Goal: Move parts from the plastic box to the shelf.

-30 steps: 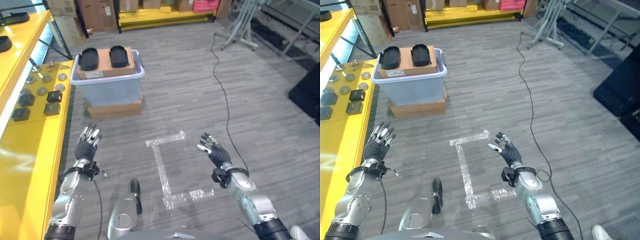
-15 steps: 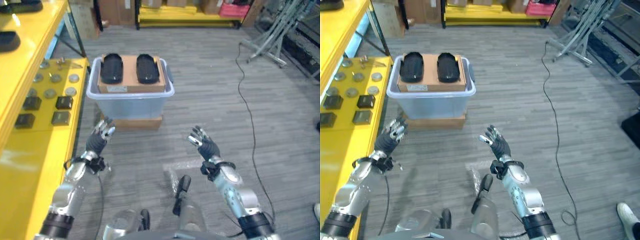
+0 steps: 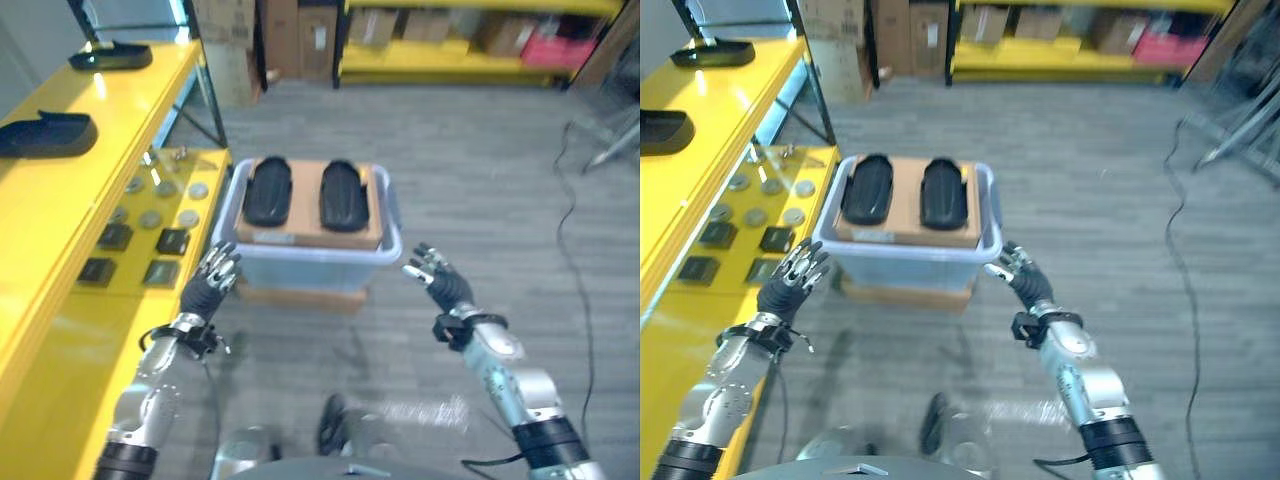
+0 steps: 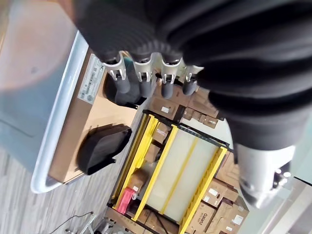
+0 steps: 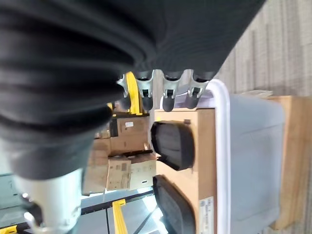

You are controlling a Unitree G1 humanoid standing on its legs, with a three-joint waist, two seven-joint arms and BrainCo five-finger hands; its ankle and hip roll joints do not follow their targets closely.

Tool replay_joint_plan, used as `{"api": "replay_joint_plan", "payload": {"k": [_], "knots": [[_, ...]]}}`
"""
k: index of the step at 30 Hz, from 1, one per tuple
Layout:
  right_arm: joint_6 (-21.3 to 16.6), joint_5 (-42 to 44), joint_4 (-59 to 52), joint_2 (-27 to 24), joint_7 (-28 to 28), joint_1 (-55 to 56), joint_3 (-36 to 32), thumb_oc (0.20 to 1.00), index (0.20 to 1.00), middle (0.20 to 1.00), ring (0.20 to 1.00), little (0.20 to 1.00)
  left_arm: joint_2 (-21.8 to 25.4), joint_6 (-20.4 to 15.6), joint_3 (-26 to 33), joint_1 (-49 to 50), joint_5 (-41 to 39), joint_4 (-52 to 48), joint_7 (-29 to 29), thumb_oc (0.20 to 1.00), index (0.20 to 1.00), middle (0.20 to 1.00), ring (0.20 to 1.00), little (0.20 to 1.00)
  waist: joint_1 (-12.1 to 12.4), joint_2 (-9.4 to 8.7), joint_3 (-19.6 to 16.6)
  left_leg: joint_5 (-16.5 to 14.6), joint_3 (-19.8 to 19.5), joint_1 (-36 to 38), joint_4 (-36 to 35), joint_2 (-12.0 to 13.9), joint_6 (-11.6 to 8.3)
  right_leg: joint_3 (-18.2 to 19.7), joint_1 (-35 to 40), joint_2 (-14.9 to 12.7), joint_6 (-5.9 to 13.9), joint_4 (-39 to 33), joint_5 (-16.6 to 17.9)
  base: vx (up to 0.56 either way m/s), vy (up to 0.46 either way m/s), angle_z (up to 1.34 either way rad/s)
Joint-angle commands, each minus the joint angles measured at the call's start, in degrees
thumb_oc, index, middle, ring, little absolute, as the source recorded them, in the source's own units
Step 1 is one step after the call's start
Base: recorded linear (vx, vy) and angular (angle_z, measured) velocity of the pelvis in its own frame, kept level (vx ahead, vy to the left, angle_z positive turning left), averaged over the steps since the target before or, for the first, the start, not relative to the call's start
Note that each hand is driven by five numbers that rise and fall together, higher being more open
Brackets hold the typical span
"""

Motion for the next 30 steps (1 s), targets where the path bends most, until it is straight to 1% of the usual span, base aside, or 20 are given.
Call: {"api": "replay_joint_plan", "payload": {"k": [1,2,5,6,7,8,9,10,12,13,17,19,21,24,25,26,27,28,29,30], "knots": [[-2.82,2.74,-1.08,0.03,0.55,1.14,-2.0,1.0,1.0,1.0,1.0,1.0,1.3,-2.81,0.05,-1.41,-1.7,-2.04,0.33,1.0,1.0,1.0,1.0,1.0,0.05,-0.07,0.87,-0.22,-0.74,-2.49,-7.99,4.33,0.53,-1.2,7.04,-2.31,10.74,-11.79,2.49,0.17,0.04,-0.29],[-2.77,2.14,-1.09,0.6,0.73,1.59,-1.98,1.0,1.0,1.0,1.0,1.0,1.14,-3.19,0.08,-1.31,-1.62,-2.2,0.57,1.0,1.0,1.0,1.0,1.0,-0.1,-0.21,1.23,0.17,0.51,-2.44,-11.96,4.71,0.6,-1.14,8.01,-2.2,10.81,-12.76,2.52,0.14,0.086,-0.31],[-2.89,-0.39,-1.53,1.29,0.94,2.52,-1.54,1.0,1.0,1.0,1.0,1.0,0.81,-4.26,-0.12,-1.16,-1.61,-2.58,1.25,1.0,1.0,1.0,1.0,1.0,-0.11,-0.12,1.66,3.43,3.14,-2.18,-28.53,5.12,-0.05,-1.81,11.57,-2.35,11.56,-16.15,2.82,0.08,0.143,-0.04],[-2.93,-0.47,-1.57,1.28,0.95,2.61,-1.53,1.0,1.0,1.0,1.0,1.0,0.78,-4.26,-0.14,-1.12,-1.61,-2.63,1.27,1.0,1.0,1.0,1.0,1.0,-0.09,-0.2,1.71,3.88,3.3,-1.83,-29.7,4.9,-0.07,-1.86,11.84,-2.49,11.65,-16.38,2.91,0.08,0.168,0.16],[-2.94,-1.13,-1.88,1.2,0.23,2.65,-0.8,1.0,1.0,1.0,1.0,1.0,1.17,-3.99,0.14,-1.33,-1.76,-2.5,1.18,1.0,1.0,1.0,1.0,1.0,-0.41,0.16,1.63,5.9,4.51,-1.49,-34.41,5.68,-0.54,-1.93,12.62,-3.01,12.17,-16.78,2.87,0.07,0.159,0.04],[-2.9,-1.0,-2.19,1.18,-0.67,2.57,-0.28,1.0,1.0,1.0,1.0,1.0,1.64,-4.35,0.14,-1.7,-2.0,-1.65,0.84,1.0,1.0,1.0,1.0,1.0,-0.61,0.08,1.41,5.04,5.5,-0.9,-34.51,5.71,-0.17,-2.07,12.56,-3.2,12.17,-16.52,2.73,0.08,0.264,-0.06],[-2.26,0.19,-3.3,1.01,-1.91,2.94,-0.06,1.0,1.0,1.0,1.0,1.0,1.95,-4.05,0.02,-1.67,-2.33,-1.86,1.18,1.0,1.0,1.0,1.0,1.0,-0.33,0.3,1.07,2.15,3.82,0.31,-38.65,3.65,1.2,-2.38,11.79,-4.24,13.19,-15.62,2.52,0.03,0.207,-0.11],[-2.46,0.59,-3.34,1.09,-2.01,3.38,-0.11,1.0,1.0,1.0,1.0,1.0,2.19,-3.8,0.28,-1.27,-2.72,-2.21,0.99,1.0,1.0,1.0,1.0,1.0,-0.17,0.45,0.93,1.02,3.34,1.36,-40.27,2.74,1.61,-2.45,11.56,-4.44,13.6,-15.32,2.45,0.03,0.191,-0.05],[-2.2,0.61,-4.03,1.1,-1.55,4.2,-0.54,1.0,1.0,1.0,1.0,1.0,2.3,-2.97,1.11,-0.66,-2.35,-3.35,0.77,1.0,1.0,1.0,1.0,1.0,0.03,0.63,0.74,-0.37,3.49,2.79,-43.12,1.48,2.18,-2.98,11.62,-4.72,14.19,-15.48,2.55,0.02,0.118,0.04],[-2.42,0.05,-4.24,1.43,-1.37,4.58,-0.42,1.0,1.0,1.0,1.0,1.0,2.43,-2.97,1.36,-0.43,-1.27,-3.71,0.67,1.0,1.0,1.0,1.0,1.0,0.16,0.82,0.62,-0.48,3.44,3.51,-44.66,0.76,2.34,-3.19,11.77,-4.73,14.44,-15.72,2.64,0.02,0.115,0.19],[-2.83,-0.49,-4.87,2.76,-2.47,5.2,0.19,1.0,1.0,1.0,1.0,1.0,3.19,-1.75,2.11,0.56,-0.94,-4.55,-0.04,1.0,1.0,1.0,1.0,1.0,0.5,1.34,-0.13,0.33,2.94,5.96,-49.64,-1.14,2.99,-2.97,12.1,-4.6,15.42,-16.88,3.31,0.04,0.101,0.12],[-2.81,-1.62,-5.39,3.16,-2.3,5.52,0.47,1.0,1.0,1.0,1.0,1.0,3.38,-1.85,2.4,1.04,-0.03,-5.13,-1.1,1.0,1.0,1.0,1.0,1.0,0.84,1.57,-0.51,0.68,2.17,6.76,-51.55,-1.9,3.35,-2.74,12.01,-4.6,15.91,-17.39,3.74,0.02,0.077,0.06],[-2.71,-1.97,-5.32,3.28,-2.36,5.41,0.63,1.0,1.0,1.0,1.0,1.0,3.42,-1.91,2.54,1.42,-0.04,-5.65,-1.51,1.0,1.0,1.0,1.0,1.0,1.17,1.7,-0.61,0.5,1.59,7.13,-51.77,-2.29,3.63,-2.44,12.0,-4.62,15.97,-17.24,3.64,0.02,0.062,0.08],[-3.08,-2.11,-4.88,3.7,-3.53,4.39,0.86,1.0,1.0,1.0,1.0,1.0,3.68,-0.91,3.04,1.54,0.04,-6.81,-2.33,1.0,1.0,1.0,1.0,1.0,1.7,1.98,-0.83,-0.49,1.32,6.78,-50.64,-2.92,4.52,-2.0,11.39,-5.05,16.16,-15.18,2.69,0.03,0.086,-0.1],[-3.88,-2.16,-4.8,3.88,-4.03,4.1,0.7,1.0,1.0,1.0,1.0,1.0,4.02,-1.03,3.08,1.54,1.05,-7.17,-3.07,1.0,1.0,1.0,1.0,1.0,1.83,2.14,-0.71,-0.83,1.22,6.55,-50.16,-3.1,4.97,-1.86,11.08,-5.17,16.13,-13.56,1.97,0.04,0.121,-0.2],[-4.35,-2.44,-5.82,4.17,-5.19,3.96,-0.15,1.0,1.0,1.0,1.0,1.0,4.85,-0.73,3.44,1.47,2.56,-8.37,-4.25,1.0,1.0,1.0,1.0,1.0,2.15,2.4,-0.35,-1.71,0.86,5.98,-49.23,-3.74,5.96,-2.3,10.01,-5.47,16.12,-9.46,0.28,0.04,0.121,-0.19],[-4.37,-2.8,-6.28,4.29,-5.48,3.89,-0.31,1.0,1.0,1.0,1.0,1.0,5.16,-0.68,3.61,1.61,2.56,-8.71,-4.59,1.0,1.0,1.0,1.0,1.0,2.17,2.57,-0.07,-2.08,0.63,6.12,-48.95,-4.1,6.57,-2.4,8.75,-5.93,16.59,-6.42,0.56,0.04,0.151,-0.13],[-4.55,-3.93,-7.39,4.67,-5.64,3.76,-0.56,1.0,1.0,1.0,1.0,1.0,5.79,-0.36,4.31,1.9,2.63,-9.71,-5.56,1.0,1.0,1.0,1.0,1.0,1.96,3.11,0.69,-2.95,0.12,6.54,-48.37,-4.73,8.0,-1.83,4.62,-7.82,17.83,1.59,1.82,0.01,0.114,-0.02],[-4.73,-4.21,-8.02,4.79,-6.02,3.7,-0.49,1.0,1.0,1.0,1.0,1.0,5.99,-0.57,4.53,2.11,3.35,-10.26,-6.07,1.0,1.0,1.0,1.0,1.0,1.79,3.39,1.1,-3.26,0.01,6.68,-48.19,-4.83,8.58,-1.01,2.5,-8.8,18.05,5.54,2.18,-0.01,0.088,-0.06],[-4.88,-4.37,-8.37,4.99,-6.26,3.69,-0.6,1.0,1.0,1.0,1.0,1.0,6.29,-1.06,4.57,2.29,3.58,-10.61,-6.22,1.0,1.0,1.0,1.0,1.0,1.73,3.56,1.51,-3.72,-0.02,6.55,-47.85,-4.79,8.87,-0.6,0.98,-9.9,18.06,7.1,2.6,-0.03,0.003,-0.11]]}}
